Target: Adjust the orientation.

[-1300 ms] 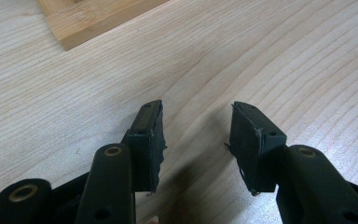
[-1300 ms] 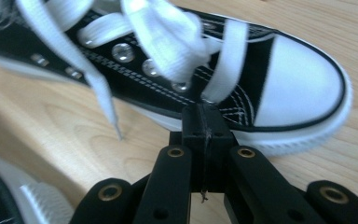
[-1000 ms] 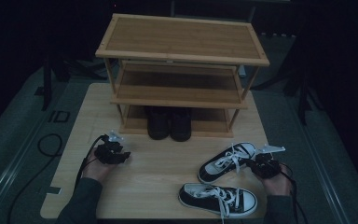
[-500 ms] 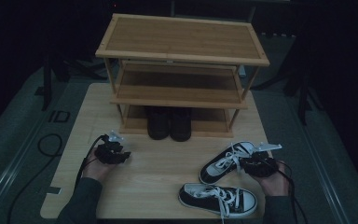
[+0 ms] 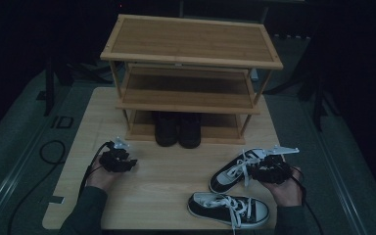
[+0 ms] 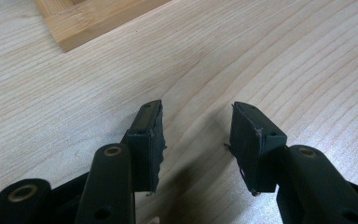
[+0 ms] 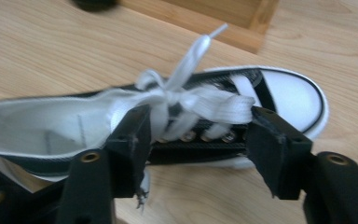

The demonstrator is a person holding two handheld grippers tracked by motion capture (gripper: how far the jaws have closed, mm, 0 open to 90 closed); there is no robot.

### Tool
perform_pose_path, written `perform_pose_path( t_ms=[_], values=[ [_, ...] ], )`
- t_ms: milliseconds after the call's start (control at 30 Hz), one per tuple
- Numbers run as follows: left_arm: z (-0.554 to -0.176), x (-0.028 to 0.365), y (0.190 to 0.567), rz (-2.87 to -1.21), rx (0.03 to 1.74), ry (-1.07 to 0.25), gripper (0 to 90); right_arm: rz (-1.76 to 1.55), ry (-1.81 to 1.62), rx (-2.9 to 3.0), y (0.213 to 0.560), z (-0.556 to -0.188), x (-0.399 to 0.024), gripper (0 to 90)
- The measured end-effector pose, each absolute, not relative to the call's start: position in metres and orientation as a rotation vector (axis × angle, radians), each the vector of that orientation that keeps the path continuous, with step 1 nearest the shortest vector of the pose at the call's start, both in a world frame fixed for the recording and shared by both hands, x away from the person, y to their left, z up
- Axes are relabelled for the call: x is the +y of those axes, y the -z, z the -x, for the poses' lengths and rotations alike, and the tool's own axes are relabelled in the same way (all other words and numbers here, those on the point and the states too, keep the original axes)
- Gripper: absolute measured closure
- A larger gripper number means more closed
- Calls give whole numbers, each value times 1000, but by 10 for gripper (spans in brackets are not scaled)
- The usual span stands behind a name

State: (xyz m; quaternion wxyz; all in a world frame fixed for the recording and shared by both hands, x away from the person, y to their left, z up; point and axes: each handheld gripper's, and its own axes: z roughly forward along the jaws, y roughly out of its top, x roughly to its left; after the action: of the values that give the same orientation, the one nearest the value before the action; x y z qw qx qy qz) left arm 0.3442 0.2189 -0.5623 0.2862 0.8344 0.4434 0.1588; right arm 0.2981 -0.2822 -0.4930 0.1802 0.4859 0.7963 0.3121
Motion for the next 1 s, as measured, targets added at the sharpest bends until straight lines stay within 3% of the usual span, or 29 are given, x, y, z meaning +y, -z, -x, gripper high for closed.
perform_pose_path(
  t_ms=[167, 600, 800, 1000],
  values=[
    [-344, 219, 562, -2231, 1183, -423, 549, -1440, -877, 2208, 495, -301, -273, 295],
    [-344, 219, 562, -2231, 1184, -422, 549, -1509, -814, 2231, 497, -304, -259, 242],
    [-344, 219, 562, -2232, 1183, -419, 549, -1605, -733, 2269, 512, -310, -251, 275],
    [-344, 219, 562, -2233, 1184, -419, 549, -1697, -682, 2289, 513, -315, -250, 393]
  ],
)
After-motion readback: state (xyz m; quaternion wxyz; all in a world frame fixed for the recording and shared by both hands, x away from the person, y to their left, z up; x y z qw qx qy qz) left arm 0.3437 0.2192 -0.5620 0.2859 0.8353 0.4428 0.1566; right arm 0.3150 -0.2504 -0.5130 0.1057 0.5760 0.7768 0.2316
